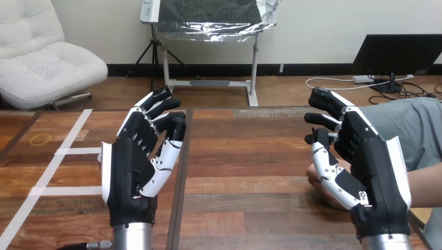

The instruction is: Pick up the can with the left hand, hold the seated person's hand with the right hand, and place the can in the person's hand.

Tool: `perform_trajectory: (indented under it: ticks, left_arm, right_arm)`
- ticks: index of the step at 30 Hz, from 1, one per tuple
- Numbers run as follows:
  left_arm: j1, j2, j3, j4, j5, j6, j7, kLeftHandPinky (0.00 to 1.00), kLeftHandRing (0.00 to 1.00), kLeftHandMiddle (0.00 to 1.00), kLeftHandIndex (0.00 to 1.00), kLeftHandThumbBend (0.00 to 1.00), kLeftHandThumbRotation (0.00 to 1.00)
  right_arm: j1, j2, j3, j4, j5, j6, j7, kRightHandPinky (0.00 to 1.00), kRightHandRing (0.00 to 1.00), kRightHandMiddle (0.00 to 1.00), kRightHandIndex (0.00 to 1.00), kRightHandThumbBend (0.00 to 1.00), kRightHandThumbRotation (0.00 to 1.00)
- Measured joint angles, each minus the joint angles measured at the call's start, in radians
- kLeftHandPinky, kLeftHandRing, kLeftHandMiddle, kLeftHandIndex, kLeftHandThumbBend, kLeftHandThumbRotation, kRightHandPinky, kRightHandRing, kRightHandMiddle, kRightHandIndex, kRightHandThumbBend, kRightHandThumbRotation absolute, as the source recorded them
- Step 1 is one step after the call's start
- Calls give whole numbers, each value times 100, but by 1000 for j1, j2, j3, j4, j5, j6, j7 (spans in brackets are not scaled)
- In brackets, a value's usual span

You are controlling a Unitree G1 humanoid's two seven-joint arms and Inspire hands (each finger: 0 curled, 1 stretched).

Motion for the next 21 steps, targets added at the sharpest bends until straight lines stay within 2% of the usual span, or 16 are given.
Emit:
perform_trajectory:
  ticks: [6,15,21]
  left_arm:
    - [0,0,2,0,17,-4,10,70,69,73,75,50,41]
    - [0,3,26,-7,120,-17,63,71,73,77,76,49,24]
    - [0,14,58,-43,205,3,93,72,76,78,77,52,20]
  right_arm:
    - [0,0,-2,0,4,0,0,62,76,83,81,10,0]
    - [0,0,-2,0,5,0,0,62,76,82,81,10,0]
    - [0,0,-2,0,5,0,0,61,76,82,81,11,0]
